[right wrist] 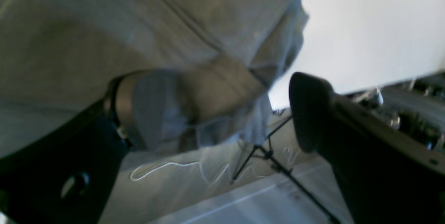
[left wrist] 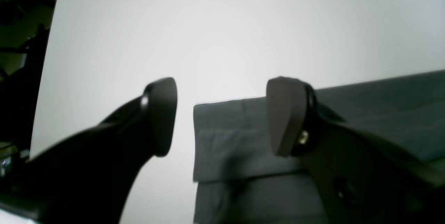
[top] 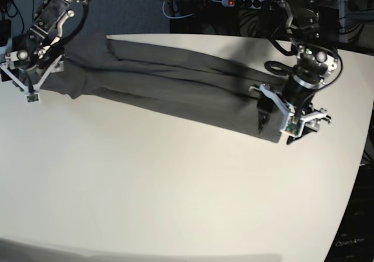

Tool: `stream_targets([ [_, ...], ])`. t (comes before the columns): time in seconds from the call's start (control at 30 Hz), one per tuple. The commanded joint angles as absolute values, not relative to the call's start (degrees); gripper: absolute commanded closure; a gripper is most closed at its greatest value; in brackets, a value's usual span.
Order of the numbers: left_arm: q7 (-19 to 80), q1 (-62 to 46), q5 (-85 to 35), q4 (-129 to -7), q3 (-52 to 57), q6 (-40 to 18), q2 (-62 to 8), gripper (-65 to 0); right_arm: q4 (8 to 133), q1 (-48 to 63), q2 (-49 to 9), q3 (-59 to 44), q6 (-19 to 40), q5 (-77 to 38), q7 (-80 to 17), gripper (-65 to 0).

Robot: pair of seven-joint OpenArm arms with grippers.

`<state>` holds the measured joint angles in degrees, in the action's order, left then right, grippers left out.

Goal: Fold the T-shirt properly
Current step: 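Fold the held edge over again with both grippers toward the shirt's middle, then flatten the folded strip with both grippers and release it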

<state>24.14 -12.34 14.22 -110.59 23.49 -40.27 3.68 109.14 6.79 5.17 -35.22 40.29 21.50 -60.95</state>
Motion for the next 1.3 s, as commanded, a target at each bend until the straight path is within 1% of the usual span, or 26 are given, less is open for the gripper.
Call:
stream_targets([
  [0.0,23.34,-12.62,13.49,-111.96,23.34,-40.00,3.38,-40.2,110.29,5.93,5.05,-36.35,40.00,22.11,-61.14,-53.2],
  [0.2,23.43,-13.76,14.46,-110.73,23.34,-40.00,3.30,-40.2,110.02,4.79,5.05,-37.76,40.00,22.11,-65.80,-53.2],
  [0.3,22.99,-13.41,19.03,-107.56,23.34,-40.00,3.82,-40.2,109.93,4.97,5.23,-37.58,40.00,21.93,-65.54,-53.2],
  [0.5,22.99,-13.32,19.56,-106.42,23.52,-40.00,3.82,-40.0,110.20,4.09,6.20,-36.26,40.00,21.93,-65.45,-52.8],
  [0.53,22.99,-13.41,19.56,-106.33,23.52,-40.00,3.74,-40.0,110.20,4.00,6.20,-35.74,40.00,21.93,-65.36,-51.2],
  [0.6,22.90,-13.58,19.56,-106.33,23.52,-40.00,3.74,-39.9,110.20,4.00,6.37,-34.68,40.00,21.93,-65.19,-45.1],
  [0.73,22.73,-13.58,19.38,-106.42,23.43,-40.00,3.74,-39.8,110.20,3.74,6.37,-32.31,40.00,21.93,-64.31,-26.7],
  [0.77,21.93,-13.58,19.03,-106.42,23.52,-40.00,3.82,-39.8,110.20,3.74,6.37,-32.31,40.00,21.93,-64.48,-23.9],
  [0.83,19.21,-13.93,17.36,-106.24,23.60,-40.00,4.35,-39.8,110.20,4.09,6.55,-32.31,40.00,21.93,-64.57,-21.2],
  [0.93,15.52,-15.69,16.75,-104.66,23.60,-40.00,4.97,-39.8,110.29,4.44,7.60,-32.48,40.00,21.93,-64.57,-21.6],
  [0.97,15.08,-15.78,16.75,-104.04,23.60,-40.00,4.97,-39.9,110.20,4.62,7.69,-32.48,40.00,21.93,-64.57,-23.1],
  [1.1,14.81,-14.99,16.75,-99.21,23.69,-40.00,4.79,-39.9,110.02,4.88,8.13,-32.75,40.00,21.93,-64.57,-33.1],
  [1.13,14.64,-14.64,16.75,-98.15,23.69,-40.00,4.70,-39.9,110.02,4.97,8.31,-32.75,40.00,21.93,-64.48,-34.7],
  [1.27,14.46,-14.37,16.75,-95.25,23.69,-40.00,4.53,-39.9,109.23,4.97,8.31,-33.27,40.00,21.93,-64.31,-35.8],
])
